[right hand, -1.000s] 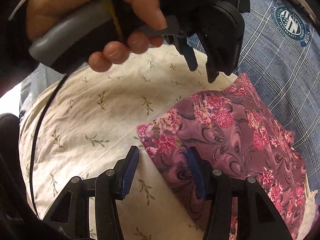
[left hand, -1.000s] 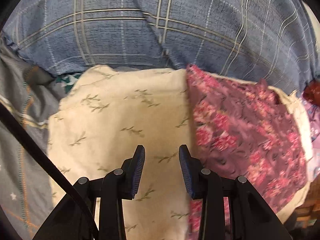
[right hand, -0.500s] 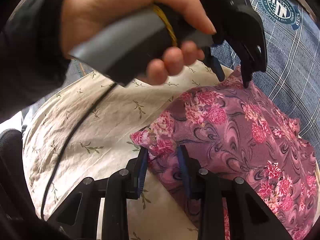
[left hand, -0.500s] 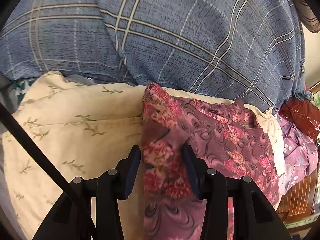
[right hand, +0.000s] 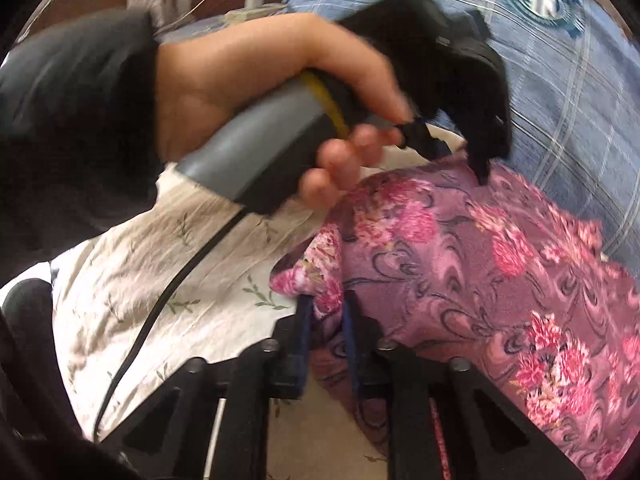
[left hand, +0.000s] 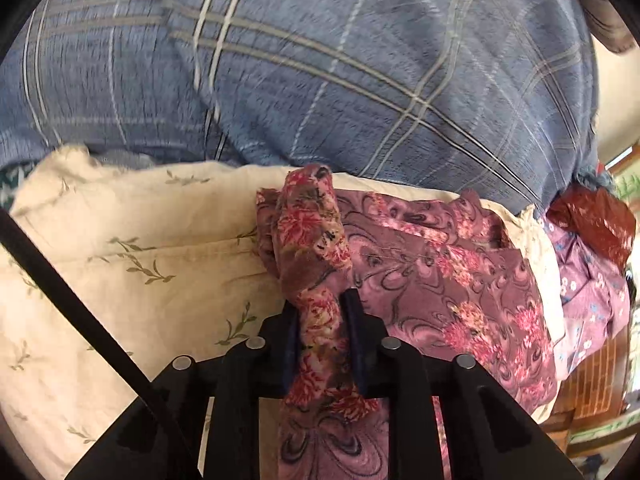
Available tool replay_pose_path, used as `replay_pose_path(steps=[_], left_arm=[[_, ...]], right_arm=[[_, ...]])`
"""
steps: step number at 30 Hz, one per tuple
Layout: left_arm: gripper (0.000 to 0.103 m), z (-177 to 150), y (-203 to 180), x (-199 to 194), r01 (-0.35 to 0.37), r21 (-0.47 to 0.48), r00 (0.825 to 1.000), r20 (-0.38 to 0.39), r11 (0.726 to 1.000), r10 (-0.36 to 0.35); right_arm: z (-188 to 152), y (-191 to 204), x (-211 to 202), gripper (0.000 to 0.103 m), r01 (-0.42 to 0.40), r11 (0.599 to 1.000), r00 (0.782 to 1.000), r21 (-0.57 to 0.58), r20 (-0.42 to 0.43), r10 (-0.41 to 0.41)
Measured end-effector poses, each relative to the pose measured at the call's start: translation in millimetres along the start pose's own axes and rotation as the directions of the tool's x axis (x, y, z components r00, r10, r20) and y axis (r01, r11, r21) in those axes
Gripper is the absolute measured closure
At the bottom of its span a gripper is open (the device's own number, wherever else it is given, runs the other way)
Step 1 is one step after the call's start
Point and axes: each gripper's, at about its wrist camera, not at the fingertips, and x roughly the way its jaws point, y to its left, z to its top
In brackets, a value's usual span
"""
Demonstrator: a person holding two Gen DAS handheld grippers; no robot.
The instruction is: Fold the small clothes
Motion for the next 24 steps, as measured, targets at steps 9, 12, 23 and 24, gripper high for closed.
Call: replay_pose_path(steps=[9,12,23,24], left_arm=[[0.086,-0.2,-21.6,-24.4,0.037,0.009,0.998,0.041,0.999,-0.037],[0.087,-0.2,-29.2,-32.7,0.05,0.009,0.997,0.05,0.999,-0.051],[0.087,-0.6,-74.7,-68.1,0.029,0.085,0.996,0.077,0.996,-0.036],[0.087,-0.9,-80.2,-70.1,0.027,0.093,0.996,0.079,0.995,-0.034]], right_arm=[[-6.2,-45.9,-31.0,0.097,-0.091,0.981,0.993,0.172,0.086,0.077],[-6.5,-55.3,-42.8,0.097,-0.098,0.976,0.99,0.194,0.114,0.077],[-18.1,-64.1,-87.9,0.097,-0.086,0.964,0.982,0.25,0.186,0.04],[-19.3,-66.4,-91.7,0.097,-0.085,0.963,0.981,0.257,0.192,0.035]])
